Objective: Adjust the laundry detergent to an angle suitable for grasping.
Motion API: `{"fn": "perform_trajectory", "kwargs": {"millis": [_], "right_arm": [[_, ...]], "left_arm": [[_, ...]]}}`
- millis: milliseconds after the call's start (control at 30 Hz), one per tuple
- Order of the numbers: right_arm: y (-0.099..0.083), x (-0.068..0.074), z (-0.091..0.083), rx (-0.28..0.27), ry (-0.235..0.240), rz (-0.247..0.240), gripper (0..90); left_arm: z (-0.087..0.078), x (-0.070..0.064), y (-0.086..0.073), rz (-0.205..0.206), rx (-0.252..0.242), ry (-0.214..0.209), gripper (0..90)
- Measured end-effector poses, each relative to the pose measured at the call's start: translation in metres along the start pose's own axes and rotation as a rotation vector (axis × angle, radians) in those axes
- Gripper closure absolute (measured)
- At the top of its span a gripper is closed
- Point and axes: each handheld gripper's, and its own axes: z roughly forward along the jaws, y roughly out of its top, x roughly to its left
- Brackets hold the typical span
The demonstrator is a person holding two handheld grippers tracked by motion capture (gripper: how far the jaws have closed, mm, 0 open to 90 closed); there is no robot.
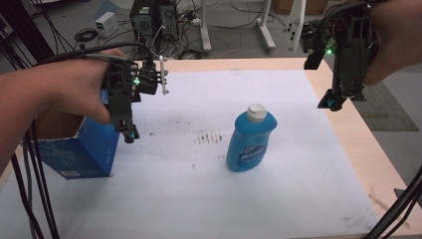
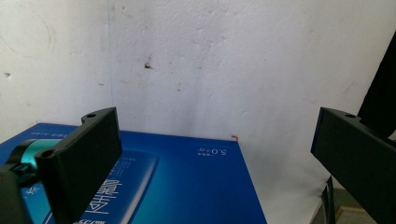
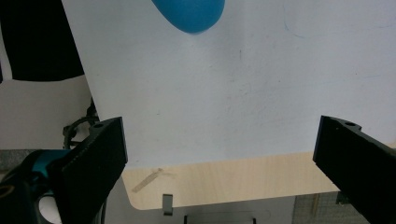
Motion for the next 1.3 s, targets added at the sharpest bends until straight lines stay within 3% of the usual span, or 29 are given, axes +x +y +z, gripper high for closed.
{"fn": "perform_trajectory", "kwargs": {"millis": [733,933,1300], "right_arm": [[-0.002,0.006,0.000,-0.005,-0.020,-0.003,1.9],[-0.003,0.008,0.000,-0.004,-0.016,0.004,1.9],[-0.008,0.007,0.003,-0.004,-0.016,0.011,1.9]], "left_arm": [[-0.004,-0.007,0.001,-0.001,0.005,0.020,1.8],[-0.008,-0.009,0.002,-0.030,-0.027,0.007,1.8],[-0.016,-0.019,0.005,-0.077,-0.076,0.032,1.8]]}}
